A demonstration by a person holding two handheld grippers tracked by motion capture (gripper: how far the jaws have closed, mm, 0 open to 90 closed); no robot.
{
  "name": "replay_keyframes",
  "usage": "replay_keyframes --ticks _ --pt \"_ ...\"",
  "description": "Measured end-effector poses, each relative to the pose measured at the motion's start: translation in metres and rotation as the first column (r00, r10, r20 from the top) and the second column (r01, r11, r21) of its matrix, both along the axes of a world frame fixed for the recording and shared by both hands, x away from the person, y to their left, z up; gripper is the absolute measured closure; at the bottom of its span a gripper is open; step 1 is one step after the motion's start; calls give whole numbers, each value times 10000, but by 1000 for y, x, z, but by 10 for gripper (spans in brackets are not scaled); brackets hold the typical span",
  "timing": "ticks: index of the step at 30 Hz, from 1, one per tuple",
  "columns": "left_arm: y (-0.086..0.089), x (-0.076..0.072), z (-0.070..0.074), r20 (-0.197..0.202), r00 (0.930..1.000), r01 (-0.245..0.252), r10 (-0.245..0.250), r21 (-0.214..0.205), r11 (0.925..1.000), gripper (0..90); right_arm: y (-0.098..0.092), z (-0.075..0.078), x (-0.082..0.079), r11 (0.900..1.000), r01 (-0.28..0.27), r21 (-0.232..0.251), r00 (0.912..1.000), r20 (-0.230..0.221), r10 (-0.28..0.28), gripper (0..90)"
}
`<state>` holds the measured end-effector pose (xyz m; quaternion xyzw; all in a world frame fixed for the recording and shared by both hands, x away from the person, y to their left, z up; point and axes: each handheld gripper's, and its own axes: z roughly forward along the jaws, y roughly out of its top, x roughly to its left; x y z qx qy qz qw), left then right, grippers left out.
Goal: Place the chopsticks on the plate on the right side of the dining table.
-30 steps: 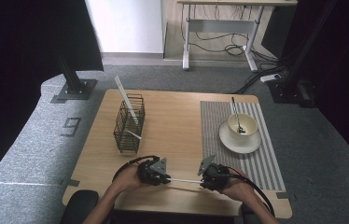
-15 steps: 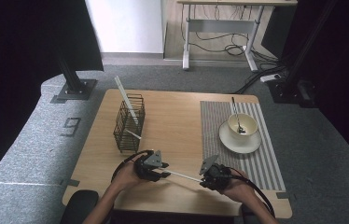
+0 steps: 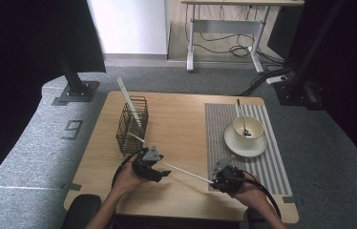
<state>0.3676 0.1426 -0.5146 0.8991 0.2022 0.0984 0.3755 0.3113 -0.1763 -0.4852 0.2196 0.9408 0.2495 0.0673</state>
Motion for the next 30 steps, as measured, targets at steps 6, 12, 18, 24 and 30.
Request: replay_keyframes --ticks 6,12,18,24,30 --pt "6 3 -3 -435 9986 -332 313 -427 9985 200 -15 5 -1 9981 567 254 9981 212 -572 826" --pt "6 5 -14 -959 9948 -387 346 -412 9984 144 -30 12 0 9921 1126 562 9923 453 -1152 826" --pt "4 7 -26 -1265 9903 -604 581 -143 9981 111 -45 19 2 9810 1711 911 9816 694 -1776 826" --pt "0 8 -35 -1155 9908 -681 710 286 9973 11 -63 23 9 9608 2479 1243 9625 815 -2588 826" --pt "-2 8 -40 -1103 9914 -655 706 493 9966 7 -83 22 21 9289 3431 1393 9293 937 -3573 826"
